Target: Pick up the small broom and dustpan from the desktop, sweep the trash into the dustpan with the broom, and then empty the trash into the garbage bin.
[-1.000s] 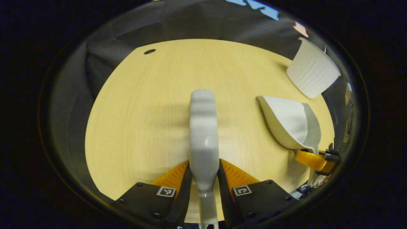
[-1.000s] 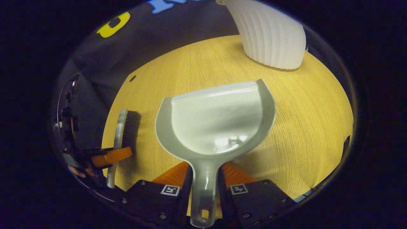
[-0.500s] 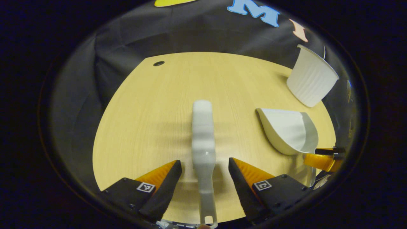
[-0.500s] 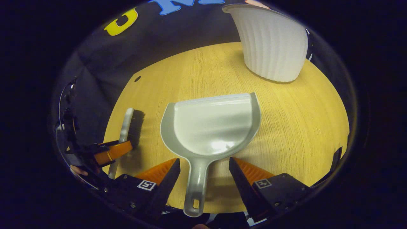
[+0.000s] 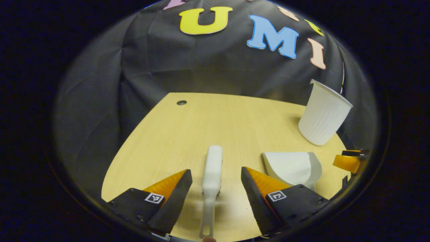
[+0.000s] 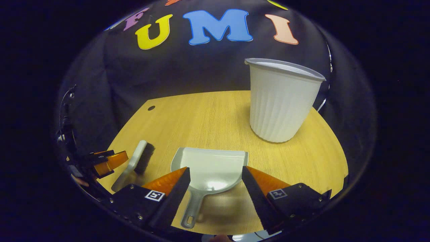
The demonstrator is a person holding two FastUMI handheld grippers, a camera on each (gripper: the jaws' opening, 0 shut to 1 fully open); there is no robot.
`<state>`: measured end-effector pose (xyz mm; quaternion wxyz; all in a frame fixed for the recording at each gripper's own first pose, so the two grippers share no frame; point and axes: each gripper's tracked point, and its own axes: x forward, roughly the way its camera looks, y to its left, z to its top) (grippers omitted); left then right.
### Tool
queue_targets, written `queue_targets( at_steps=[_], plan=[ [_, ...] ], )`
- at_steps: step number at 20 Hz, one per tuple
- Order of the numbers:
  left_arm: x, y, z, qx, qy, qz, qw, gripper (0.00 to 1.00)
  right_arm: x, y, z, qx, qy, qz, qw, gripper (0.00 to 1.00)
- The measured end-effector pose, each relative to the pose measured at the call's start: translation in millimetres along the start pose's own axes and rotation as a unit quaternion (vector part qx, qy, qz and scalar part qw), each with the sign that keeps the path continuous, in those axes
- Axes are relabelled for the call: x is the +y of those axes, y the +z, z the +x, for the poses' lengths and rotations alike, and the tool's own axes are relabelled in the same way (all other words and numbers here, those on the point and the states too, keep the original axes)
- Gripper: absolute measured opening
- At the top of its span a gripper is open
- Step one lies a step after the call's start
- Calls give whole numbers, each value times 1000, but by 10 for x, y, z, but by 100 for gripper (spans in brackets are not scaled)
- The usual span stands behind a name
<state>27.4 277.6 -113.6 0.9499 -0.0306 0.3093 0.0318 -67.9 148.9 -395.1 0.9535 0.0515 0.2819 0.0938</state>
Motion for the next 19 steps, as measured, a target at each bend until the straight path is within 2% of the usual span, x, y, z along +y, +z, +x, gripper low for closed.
queue_targets(
  at_steps=[4,8,14,19],
  plan=[
    [-121,350,-165,-81,6,-26,996,97,-70,285,-258,-82,-5,-18,996,96],
    [-184,590,-341,-136,21,-14,990,96,-149,493,-475,-139,-7,-39,989,96],
    [-480,1141,-807,-245,5,4,969,97,-164,810,-803,-226,-27,-84,970,96],
    [-614,1409,-1042,-292,-3,10,956,96,-108,984,-943,-271,-25,-95,958,96]
  ],
)
